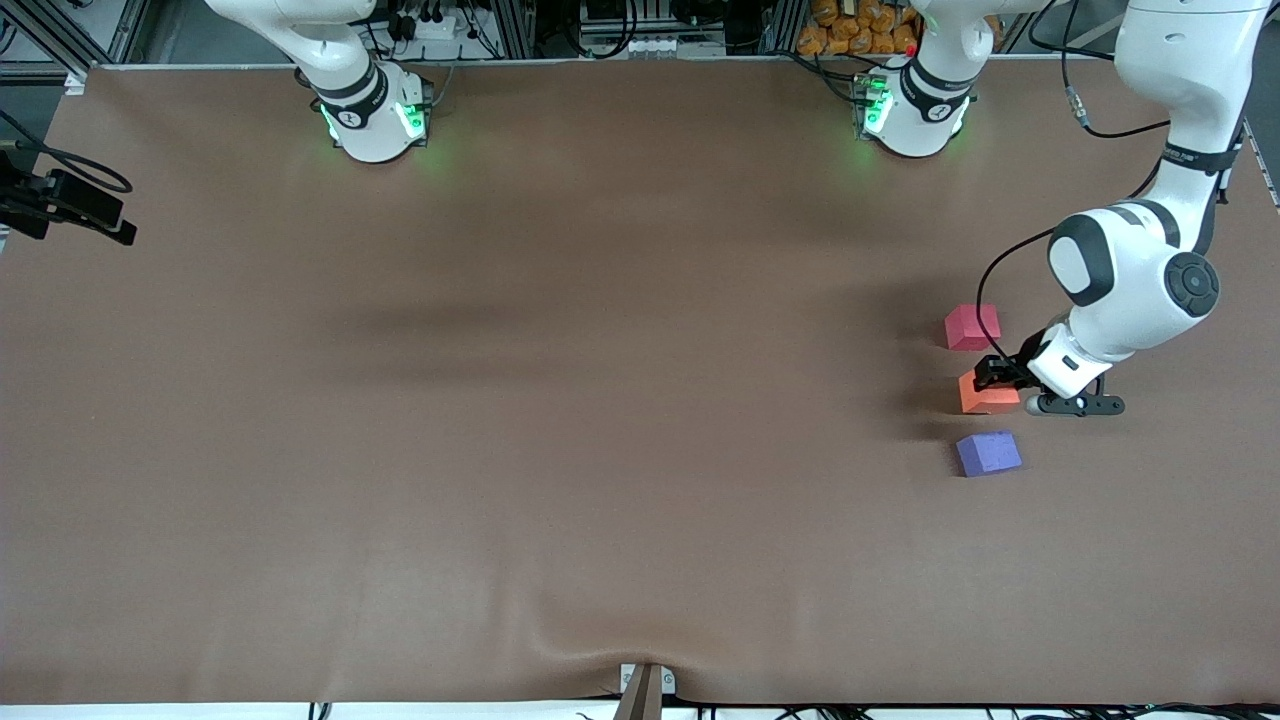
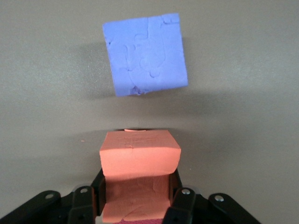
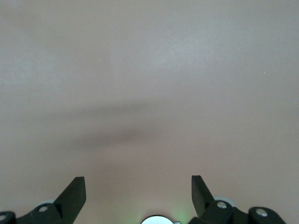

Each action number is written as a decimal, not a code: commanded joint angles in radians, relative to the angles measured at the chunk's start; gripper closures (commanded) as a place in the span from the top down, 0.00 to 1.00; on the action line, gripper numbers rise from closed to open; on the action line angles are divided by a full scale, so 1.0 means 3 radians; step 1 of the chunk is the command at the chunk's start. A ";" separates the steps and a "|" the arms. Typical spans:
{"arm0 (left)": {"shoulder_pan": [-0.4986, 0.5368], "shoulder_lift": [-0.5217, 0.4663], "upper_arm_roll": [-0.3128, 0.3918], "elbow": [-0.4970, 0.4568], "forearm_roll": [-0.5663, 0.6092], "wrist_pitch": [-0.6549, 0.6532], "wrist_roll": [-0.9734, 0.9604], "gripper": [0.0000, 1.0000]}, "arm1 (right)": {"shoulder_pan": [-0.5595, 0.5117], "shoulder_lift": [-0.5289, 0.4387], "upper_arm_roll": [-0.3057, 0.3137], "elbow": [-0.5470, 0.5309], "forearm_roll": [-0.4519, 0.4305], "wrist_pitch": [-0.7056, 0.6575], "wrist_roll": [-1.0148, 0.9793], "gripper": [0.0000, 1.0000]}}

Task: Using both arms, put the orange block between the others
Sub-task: 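Lower the orange block between the pink and purple blocks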

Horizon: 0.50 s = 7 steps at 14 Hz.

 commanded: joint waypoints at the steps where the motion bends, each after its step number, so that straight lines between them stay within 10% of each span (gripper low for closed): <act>1: 0.0023 -0.0044 -0.0027 -0.0113 -0.0073 0.0126 0.0073 0.35 | -0.0002 -0.0006 -0.0011 0.0022 0.0007 -0.0023 0.0014 1.00; 7: 0.0023 0.0002 -0.0038 -0.0148 -0.0073 0.0142 0.0083 0.36 | -0.0002 -0.0006 -0.0011 0.0027 0.0007 -0.0028 0.0014 1.00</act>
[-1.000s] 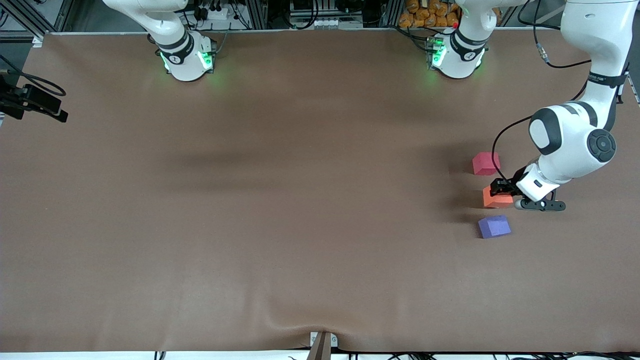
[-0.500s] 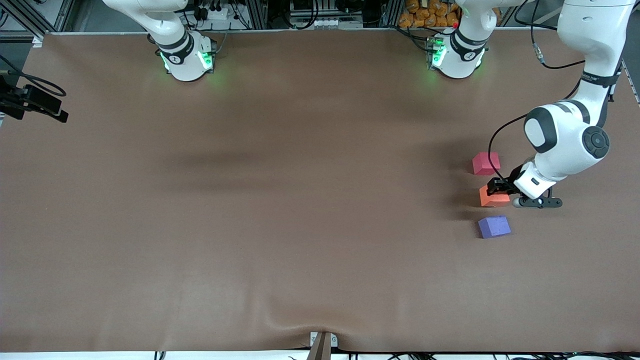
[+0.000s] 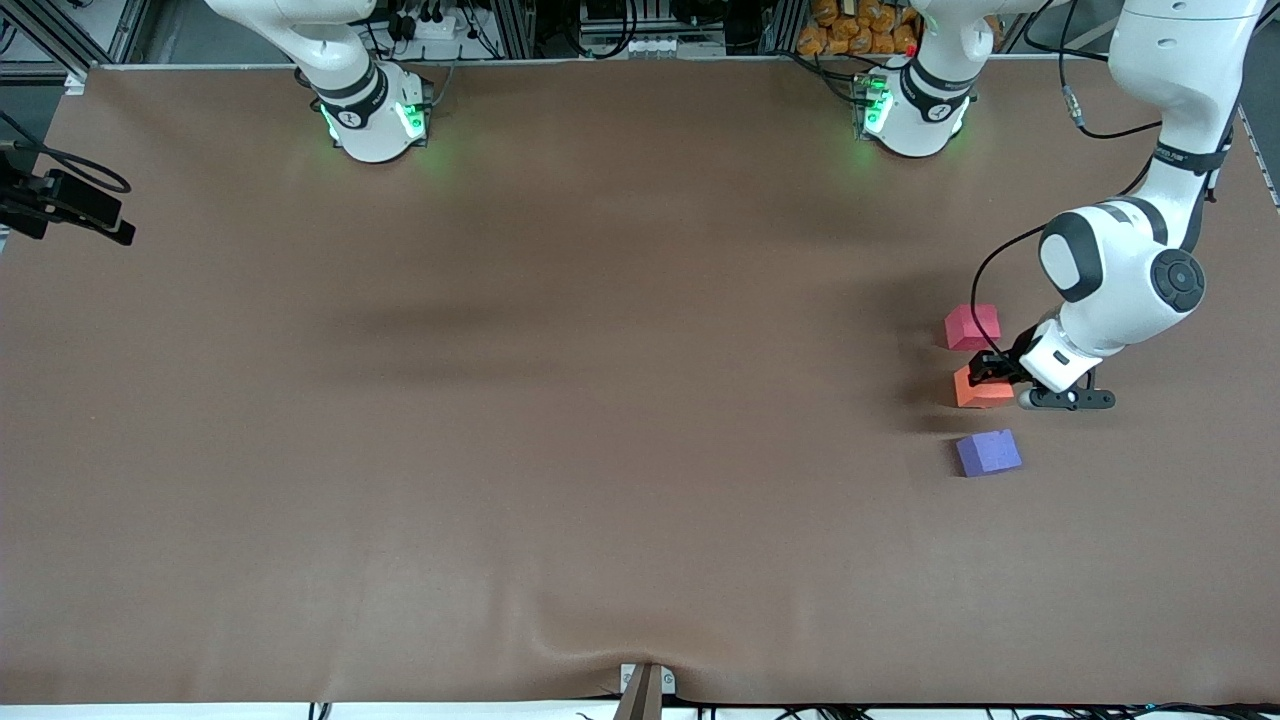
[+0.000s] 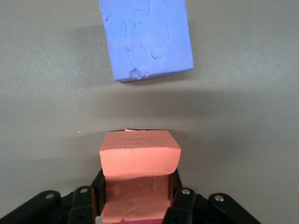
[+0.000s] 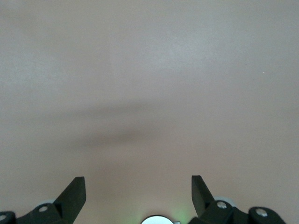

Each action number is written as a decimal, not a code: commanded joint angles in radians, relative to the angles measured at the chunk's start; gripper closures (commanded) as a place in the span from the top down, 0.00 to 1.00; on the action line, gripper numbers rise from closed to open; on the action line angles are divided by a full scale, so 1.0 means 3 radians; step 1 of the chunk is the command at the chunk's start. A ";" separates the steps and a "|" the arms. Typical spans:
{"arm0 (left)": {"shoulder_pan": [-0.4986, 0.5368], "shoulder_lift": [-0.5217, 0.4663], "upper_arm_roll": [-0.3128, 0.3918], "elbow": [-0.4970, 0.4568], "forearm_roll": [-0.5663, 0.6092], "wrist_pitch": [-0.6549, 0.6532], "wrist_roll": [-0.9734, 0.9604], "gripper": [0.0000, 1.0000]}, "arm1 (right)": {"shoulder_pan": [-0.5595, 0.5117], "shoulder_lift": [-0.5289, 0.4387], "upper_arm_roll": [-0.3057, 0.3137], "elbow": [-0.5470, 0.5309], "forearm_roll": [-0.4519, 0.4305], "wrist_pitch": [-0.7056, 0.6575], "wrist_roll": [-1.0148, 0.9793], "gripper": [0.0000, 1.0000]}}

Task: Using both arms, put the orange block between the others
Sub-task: 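Lower the orange block between the pink and purple blocks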

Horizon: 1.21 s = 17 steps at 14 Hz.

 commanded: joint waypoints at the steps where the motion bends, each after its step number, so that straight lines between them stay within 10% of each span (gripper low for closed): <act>1: 0.0028 0.0017 -0.0035 -0.0044 -0.0073 0.0086 0.0083 0.36 | -0.0002 -0.0006 -0.0004 0.0027 0.0007 -0.0028 0.0014 1.00; 4: 0.0028 0.0078 -0.0035 -0.0034 -0.0073 0.0152 0.0083 0.49 | -0.0002 -0.0006 -0.0004 0.0027 0.0007 -0.0023 0.0024 1.00; 6: 0.0018 0.0089 -0.0035 -0.0018 -0.0073 0.0152 0.0083 1.00 | 0.0003 -0.0006 -0.0004 0.0032 0.0007 -0.0023 0.0035 1.00; 12: 0.0007 -0.0023 -0.0045 0.0135 -0.0073 -0.0010 -0.0029 1.00 | 0.0003 -0.0006 -0.0004 0.0032 0.0007 -0.0023 0.0035 1.00; 17: 0.0013 -0.0203 -0.0035 0.0834 -0.0068 -0.1124 -0.0274 1.00 | -0.0002 -0.0006 -0.0004 0.0032 0.0002 -0.0023 0.0035 1.00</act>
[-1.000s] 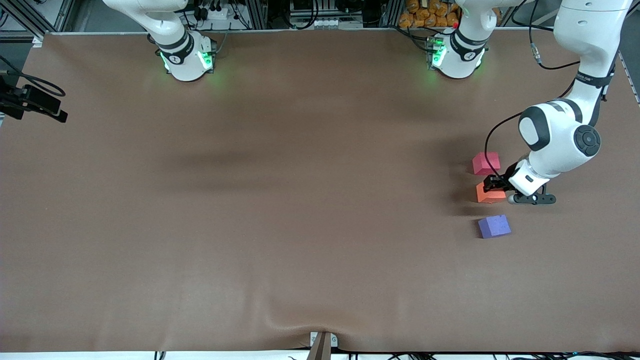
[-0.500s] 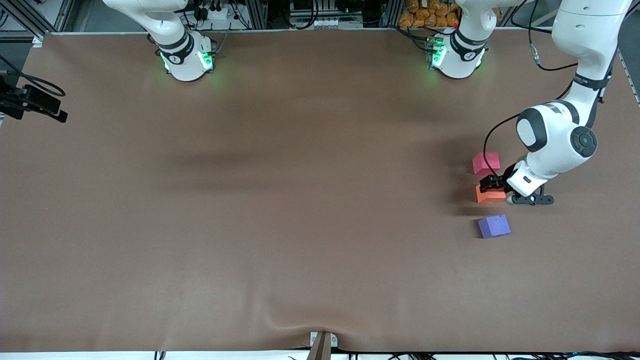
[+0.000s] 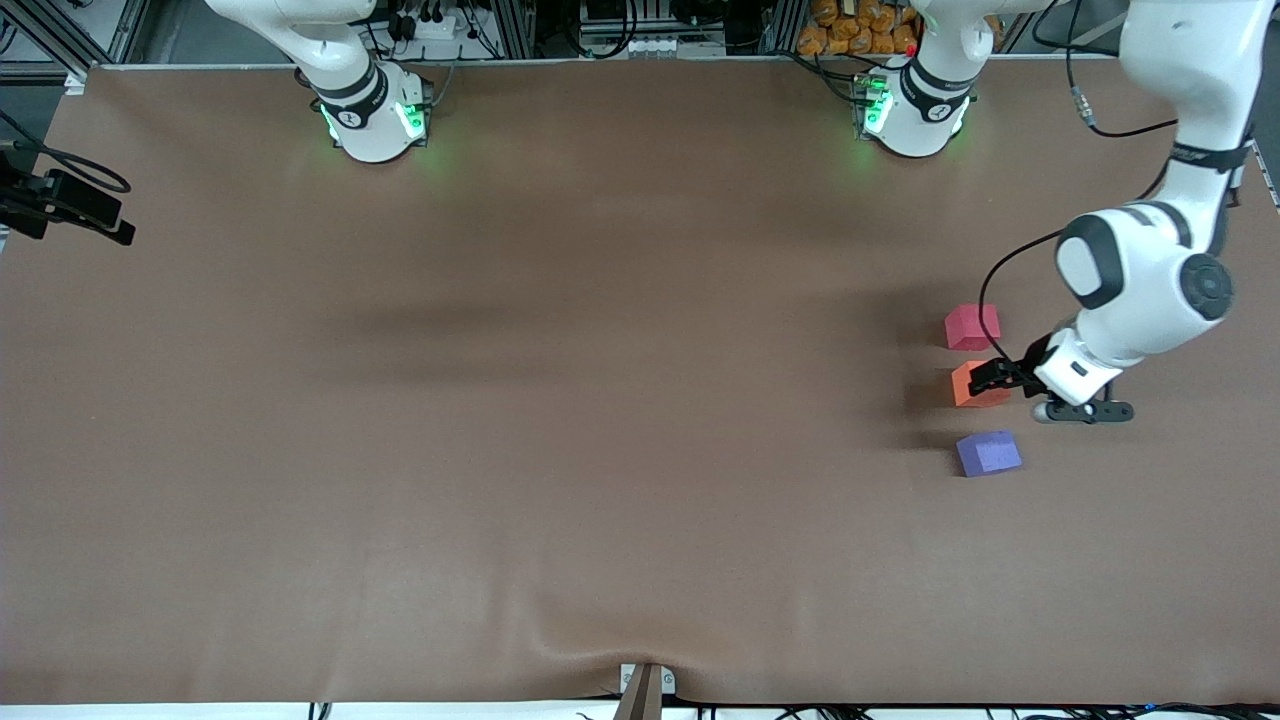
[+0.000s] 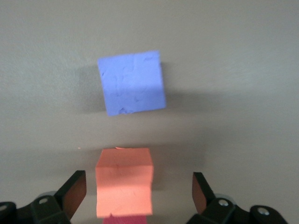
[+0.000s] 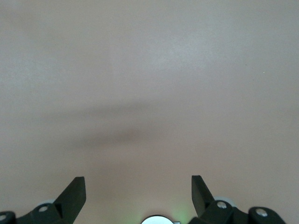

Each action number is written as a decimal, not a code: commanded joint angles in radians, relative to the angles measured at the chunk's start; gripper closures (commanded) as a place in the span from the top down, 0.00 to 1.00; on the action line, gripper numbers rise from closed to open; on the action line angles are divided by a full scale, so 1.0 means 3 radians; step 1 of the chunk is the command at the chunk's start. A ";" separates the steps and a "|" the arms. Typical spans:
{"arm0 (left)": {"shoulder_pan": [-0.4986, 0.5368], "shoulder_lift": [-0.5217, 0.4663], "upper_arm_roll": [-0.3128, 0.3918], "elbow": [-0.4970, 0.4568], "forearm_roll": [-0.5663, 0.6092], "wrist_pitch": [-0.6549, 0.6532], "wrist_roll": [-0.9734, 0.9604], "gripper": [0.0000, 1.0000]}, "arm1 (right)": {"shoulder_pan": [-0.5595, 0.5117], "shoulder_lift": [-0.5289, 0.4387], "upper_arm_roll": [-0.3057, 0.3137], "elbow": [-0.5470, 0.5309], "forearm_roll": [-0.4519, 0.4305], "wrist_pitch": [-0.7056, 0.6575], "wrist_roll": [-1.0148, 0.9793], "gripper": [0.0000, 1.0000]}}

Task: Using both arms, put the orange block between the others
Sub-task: 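Open the left gripper and draw it back from the blocks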

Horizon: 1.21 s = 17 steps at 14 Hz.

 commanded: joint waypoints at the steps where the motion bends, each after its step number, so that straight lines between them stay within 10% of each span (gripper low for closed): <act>1: 0.0014 -0.0119 -0.0007 0.0427 -0.0046 -0.0613 -0.0113 1.00 | -0.0002 -0.0006 -0.0004 0.0031 0.0007 -0.0018 0.0030 1.00; 10: -0.0042 -0.0242 -0.0343 0.1950 0.0582 -0.2193 -0.0880 1.00 | 0.0009 -0.0001 -0.0004 0.0031 0.0007 -0.0018 0.0035 1.00; 17: -0.0032 -0.0431 -0.0447 0.2044 0.0705 -0.2471 -0.0952 1.00 | 0.0008 -0.0001 0.0001 0.0031 0.0007 -0.0018 0.0035 1.00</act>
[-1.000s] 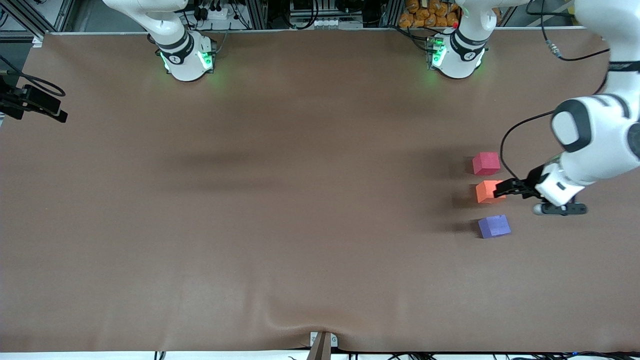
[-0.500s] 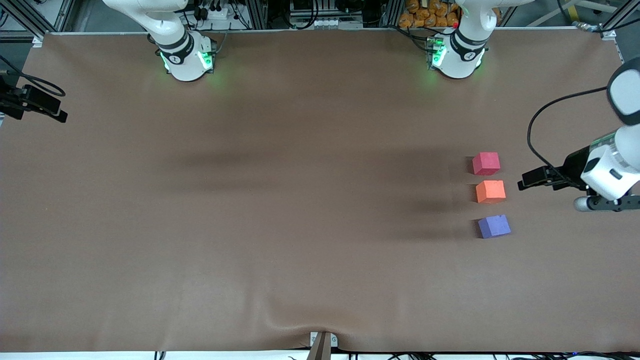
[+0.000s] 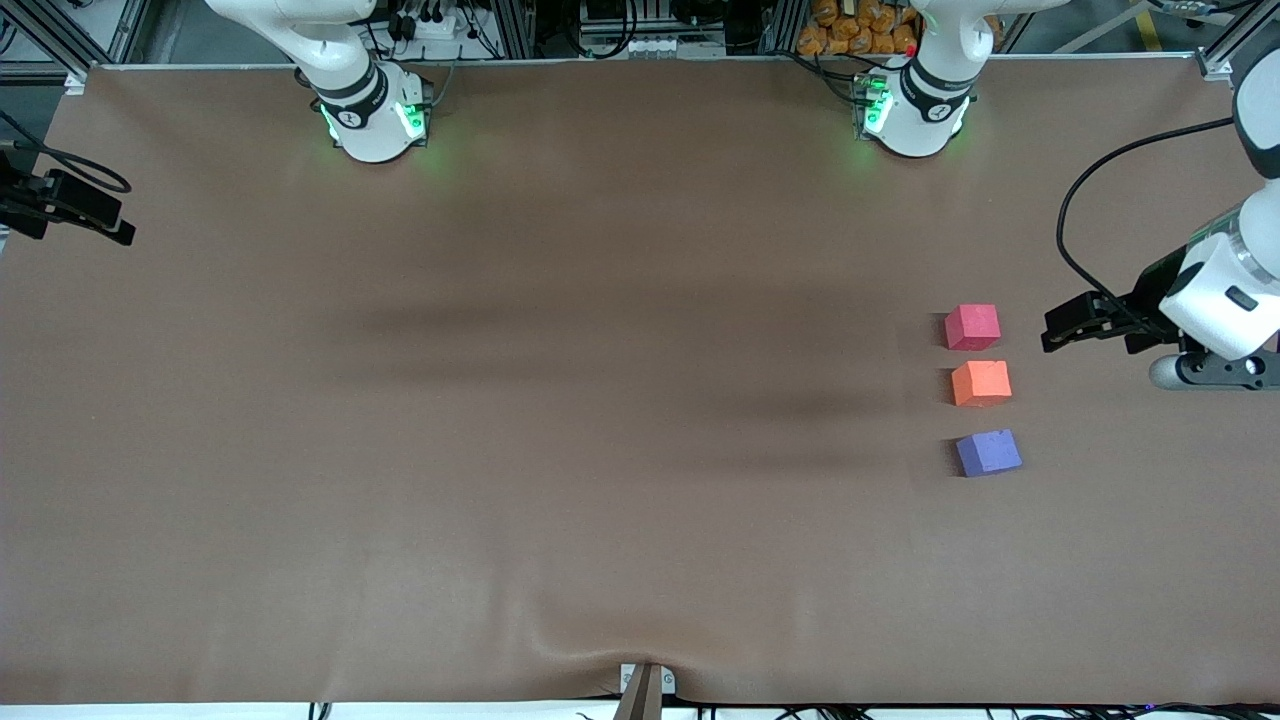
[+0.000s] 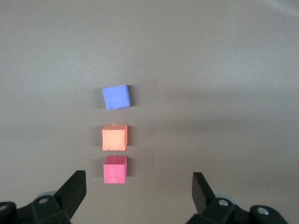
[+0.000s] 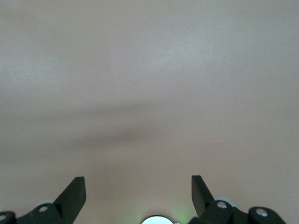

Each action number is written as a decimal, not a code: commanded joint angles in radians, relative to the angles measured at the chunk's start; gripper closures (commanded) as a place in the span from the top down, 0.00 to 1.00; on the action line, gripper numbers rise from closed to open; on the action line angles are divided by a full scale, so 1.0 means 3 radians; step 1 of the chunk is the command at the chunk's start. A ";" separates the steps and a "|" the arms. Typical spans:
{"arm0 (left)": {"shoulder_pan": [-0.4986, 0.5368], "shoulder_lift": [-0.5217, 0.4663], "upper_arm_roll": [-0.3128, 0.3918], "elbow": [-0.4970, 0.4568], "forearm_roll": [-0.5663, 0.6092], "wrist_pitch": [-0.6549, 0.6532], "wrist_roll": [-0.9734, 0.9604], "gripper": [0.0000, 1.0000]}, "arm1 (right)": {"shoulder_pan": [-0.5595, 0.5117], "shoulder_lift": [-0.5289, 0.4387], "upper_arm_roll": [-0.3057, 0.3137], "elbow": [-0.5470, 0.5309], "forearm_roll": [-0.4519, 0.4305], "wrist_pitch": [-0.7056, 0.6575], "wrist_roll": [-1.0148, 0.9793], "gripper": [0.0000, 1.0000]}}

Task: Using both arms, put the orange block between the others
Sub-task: 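Open the left gripper and draw it back from the blocks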

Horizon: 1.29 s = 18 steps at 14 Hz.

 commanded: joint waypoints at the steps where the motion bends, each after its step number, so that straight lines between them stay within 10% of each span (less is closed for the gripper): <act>1: 0.0004 -0.0088 -0.0013 0.0021 0.0129 -0.0165 -0.0005 1.00 | 0.0008 -0.0001 -0.0005 0.0025 0.0007 -0.0015 0.0035 1.00; 18: -0.0022 -0.0573 -0.0050 0.0006 0.0380 -0.0472 -0.0051 1.00 | 0.0003 0.0019 -0.0005 0.0025 -0.0003 -0.0009 0.0030 1.00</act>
